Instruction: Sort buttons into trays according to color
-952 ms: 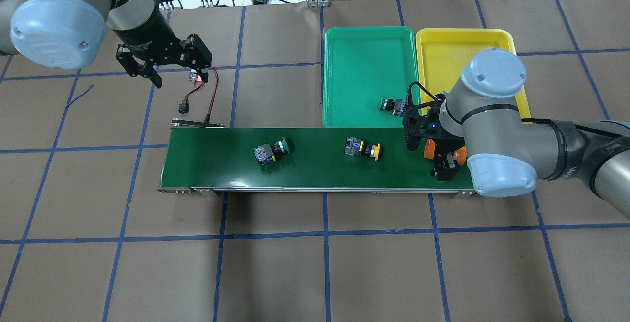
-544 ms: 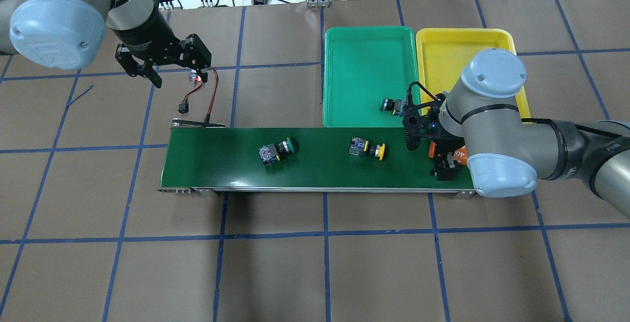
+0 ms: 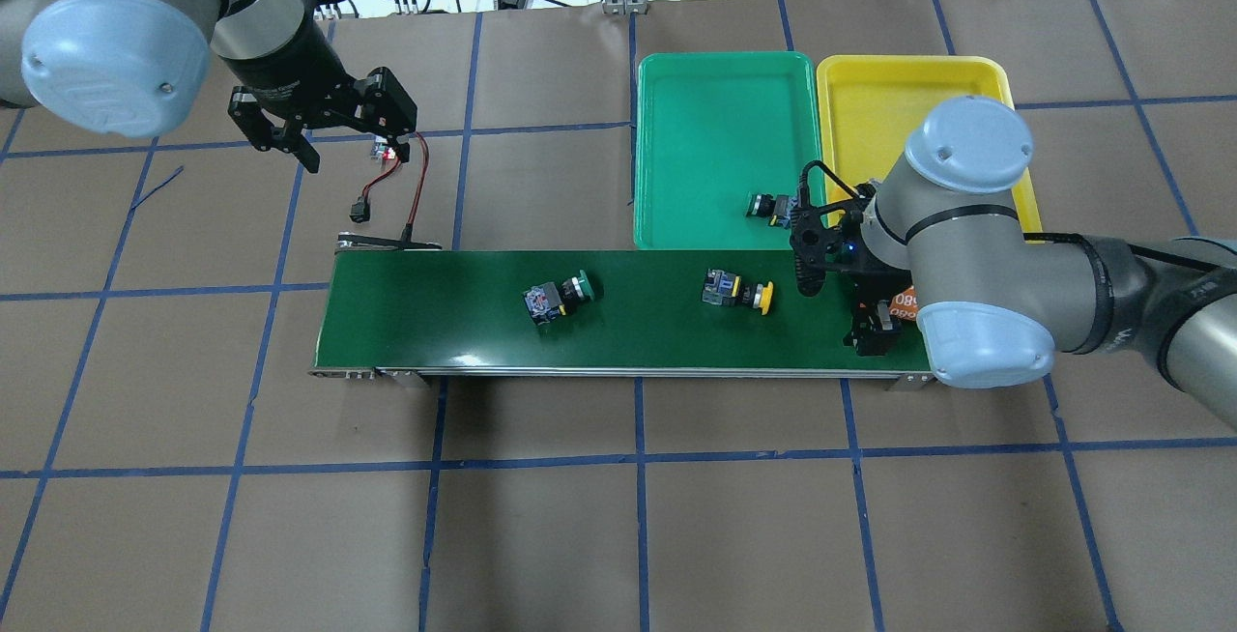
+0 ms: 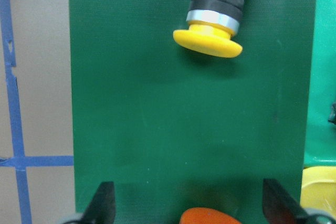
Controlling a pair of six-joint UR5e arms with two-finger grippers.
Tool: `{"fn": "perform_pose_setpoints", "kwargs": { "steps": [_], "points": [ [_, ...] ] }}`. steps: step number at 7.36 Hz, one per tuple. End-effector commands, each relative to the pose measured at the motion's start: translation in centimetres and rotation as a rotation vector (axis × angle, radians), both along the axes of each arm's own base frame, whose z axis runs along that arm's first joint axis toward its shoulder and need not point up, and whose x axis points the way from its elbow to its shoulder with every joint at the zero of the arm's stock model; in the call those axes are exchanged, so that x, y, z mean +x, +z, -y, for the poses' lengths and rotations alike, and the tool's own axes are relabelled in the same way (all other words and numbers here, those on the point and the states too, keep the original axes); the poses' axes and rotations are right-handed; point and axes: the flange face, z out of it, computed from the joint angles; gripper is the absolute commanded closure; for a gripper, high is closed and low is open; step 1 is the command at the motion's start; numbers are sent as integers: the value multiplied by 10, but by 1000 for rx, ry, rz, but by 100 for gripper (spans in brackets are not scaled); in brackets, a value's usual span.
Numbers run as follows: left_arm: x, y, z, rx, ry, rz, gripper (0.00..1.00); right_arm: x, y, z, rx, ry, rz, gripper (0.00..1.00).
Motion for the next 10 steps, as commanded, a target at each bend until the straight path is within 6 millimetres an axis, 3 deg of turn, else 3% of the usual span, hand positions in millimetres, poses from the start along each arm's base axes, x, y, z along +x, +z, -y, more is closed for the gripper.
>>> {"fn": "perform_pose_setpoints", "kwargs": {
  "steps": [1,5,10],
  "points": [
    [-1,2,-1,-4,-1,1,0,0,-1,0,2,-5,0,0],
    [-1,9,-9,1,19,12,0,0,1,2,-5,-25,1,0],
    [-1,1,-9,5,16,8,0,0,-6,5,11,-44,5,0]
  ]
}}
